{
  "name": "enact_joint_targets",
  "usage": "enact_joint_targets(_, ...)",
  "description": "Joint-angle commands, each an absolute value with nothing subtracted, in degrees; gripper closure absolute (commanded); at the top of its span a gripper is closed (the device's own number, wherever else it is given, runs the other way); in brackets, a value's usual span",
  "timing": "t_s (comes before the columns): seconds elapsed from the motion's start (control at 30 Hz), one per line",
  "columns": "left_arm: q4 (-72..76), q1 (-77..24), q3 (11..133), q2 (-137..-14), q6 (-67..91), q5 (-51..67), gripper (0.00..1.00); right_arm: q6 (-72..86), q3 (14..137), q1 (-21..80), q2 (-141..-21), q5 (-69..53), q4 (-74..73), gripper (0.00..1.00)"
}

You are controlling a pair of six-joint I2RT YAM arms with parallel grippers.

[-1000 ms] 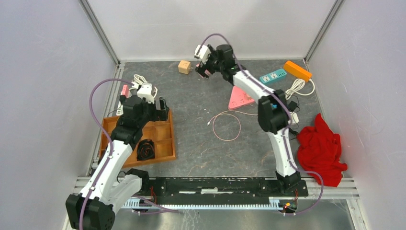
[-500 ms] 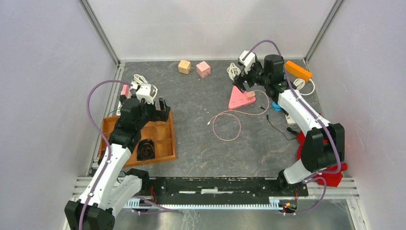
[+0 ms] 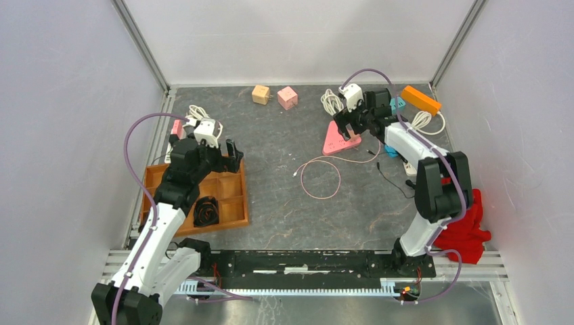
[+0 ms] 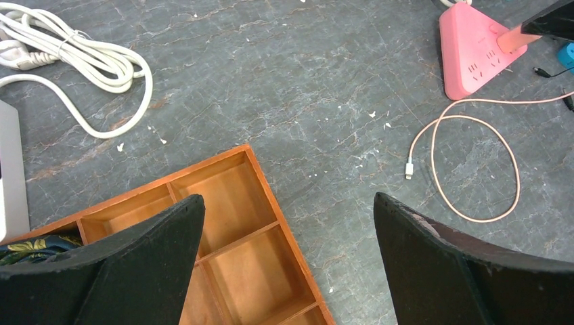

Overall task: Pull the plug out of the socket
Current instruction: Remove the plug from the socket.

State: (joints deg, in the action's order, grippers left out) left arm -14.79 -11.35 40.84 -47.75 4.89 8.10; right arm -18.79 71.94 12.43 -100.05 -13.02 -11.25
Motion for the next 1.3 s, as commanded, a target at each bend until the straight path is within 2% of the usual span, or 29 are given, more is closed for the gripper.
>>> enact_joint_targets(0.0,-12.50,-11.25,40.36,-47.95,5.23,9.28,0.00,-17.67,76.93,11.17,-103.19,-13.64,-15.12,0.02)
enact_joint_targets(0.17,-12.48,-11.25,40.50,-48.82,5.59,10.21,0.00,-18.76,78.33,10.54,-105.90,-12.08,-17.38,0.03)
enact_joint_targets(0.33,-12.50,-11.26,40.44,-48.63,5.62,10.12,0.00,-19.51,80.19,10.42,-107.66,-13.52,-19.84,0.16)
enact_joint_targets(0.53,-12.48,-11.25,40.44,-48.36,5.54,9.92,0.00,-17.92,79.06,10.45,-108.40,-11.86,-17.86,0.17)
enact_joint_targets(0.63,-12.54,-11.25,40.50,-48.43,5.56,10.02,0.00,-17.85,79.58,10.39,-109.28,-11.65,-18.53,0.22)
enact_joint_targets(0.8,-12.57,-11.26,40.49,-48.18,5.55,9.80,0.00,-18.19,79.89,10.42,-109.51,-10.92,-19.26,0.23)
enact_joint_targets(0.9,-12.62,-11.25,40.49,-47.96,5.62,9.73,0.00,-18.28,80.07,10.38,-109.49,-10.73,-19.42,0.28)
enact_joint_targets(1.0,-12.51,-11.25,40.50,-47.99,5.59,9.83,0.00,-18.44,80.07,10.37,-109.46,-10.35,-19.43,0.36)
enact_joint_targets(1.13,-12.56,-11.25,40.49,-47.99,5.61,9.88,0.00,-18.76,80.08,10.44,-108.82,-10.37,-19.34,0.65)
enact_joint_targets(1.27,-12.56,-11.25,40.47,-47.98,5.59,10.03,0.00,-19.16,79.35,10.43,-106.25,-11.84,-18.53,0.81)
